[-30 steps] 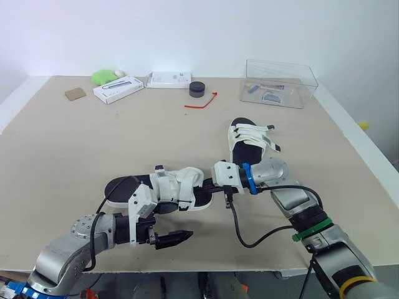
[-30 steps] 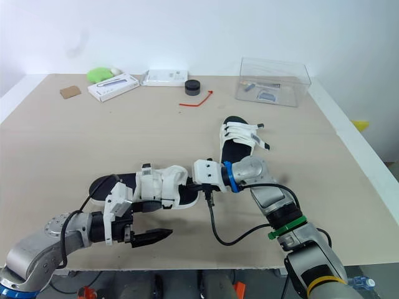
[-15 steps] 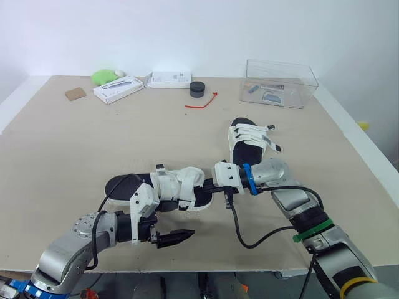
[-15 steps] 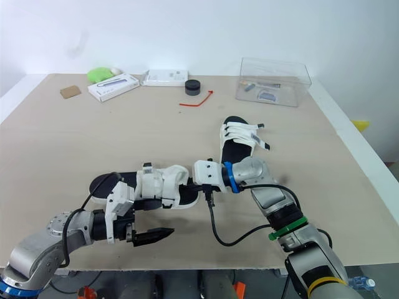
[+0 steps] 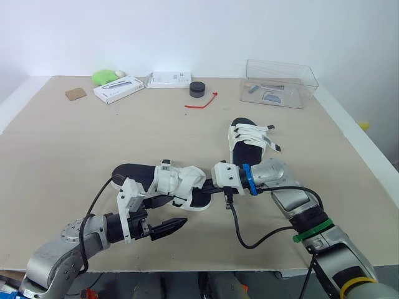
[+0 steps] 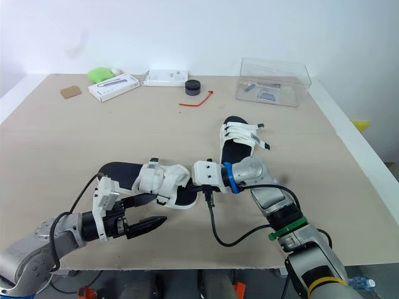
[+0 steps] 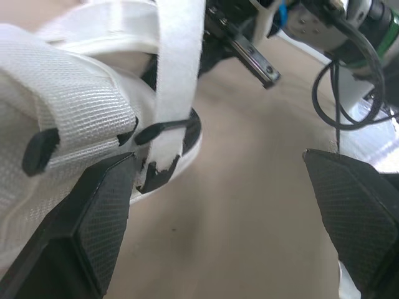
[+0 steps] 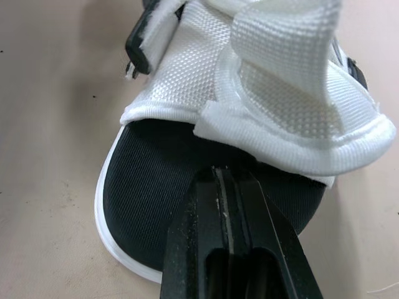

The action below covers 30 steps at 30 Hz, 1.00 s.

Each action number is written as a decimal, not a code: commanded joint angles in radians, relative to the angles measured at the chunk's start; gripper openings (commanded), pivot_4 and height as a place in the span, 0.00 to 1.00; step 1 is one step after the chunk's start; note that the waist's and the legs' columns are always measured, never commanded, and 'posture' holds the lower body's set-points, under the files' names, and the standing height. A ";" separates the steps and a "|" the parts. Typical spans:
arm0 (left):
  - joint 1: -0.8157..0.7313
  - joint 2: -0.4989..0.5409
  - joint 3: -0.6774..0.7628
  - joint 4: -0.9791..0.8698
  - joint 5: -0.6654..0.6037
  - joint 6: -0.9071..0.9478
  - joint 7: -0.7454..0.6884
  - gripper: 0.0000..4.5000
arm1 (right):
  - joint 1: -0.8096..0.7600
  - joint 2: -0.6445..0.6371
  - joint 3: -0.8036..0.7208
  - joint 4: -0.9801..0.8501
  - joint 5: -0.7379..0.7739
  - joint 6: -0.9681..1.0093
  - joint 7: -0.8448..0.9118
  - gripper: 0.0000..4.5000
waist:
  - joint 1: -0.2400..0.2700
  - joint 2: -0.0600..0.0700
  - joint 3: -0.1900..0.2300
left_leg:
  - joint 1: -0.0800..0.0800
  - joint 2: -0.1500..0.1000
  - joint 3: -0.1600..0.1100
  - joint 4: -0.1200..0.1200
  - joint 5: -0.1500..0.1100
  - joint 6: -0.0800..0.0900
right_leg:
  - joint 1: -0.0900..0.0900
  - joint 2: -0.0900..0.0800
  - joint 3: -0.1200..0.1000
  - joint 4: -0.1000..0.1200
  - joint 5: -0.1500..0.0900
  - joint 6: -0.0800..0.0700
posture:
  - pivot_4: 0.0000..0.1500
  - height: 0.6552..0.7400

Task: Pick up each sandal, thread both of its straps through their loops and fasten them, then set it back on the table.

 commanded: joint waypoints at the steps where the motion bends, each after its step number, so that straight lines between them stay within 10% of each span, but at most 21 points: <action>1: 0.014 0.026 0.043 -0.037 -0.021 0.001 0.002 0.98 | 0.004 -0.007 0.009 0.016 -0.023 0.005 0.005 0.00 | 0.000 0.000 0.000 | 0.000 0.000 0.000 0.000 0.000 0.000 | 0.000 0.000 0.000 0.000 0.000 0.000 | 1.00 1.00; 30: -0.073 0.050 -0.035 -0.021 0.023 -0.030 -0.055 0.98 | 0.004 -0.001 0.007 0.026 -0.030 -0.004 -0.004 0.00 | 0.000 0.000 0.000 | 0.000 0.000 0.000 0.000 0.000 0.000 | 0.000 0.000 0.000 0.000 -0.001 -0.002 | 1.00 1.00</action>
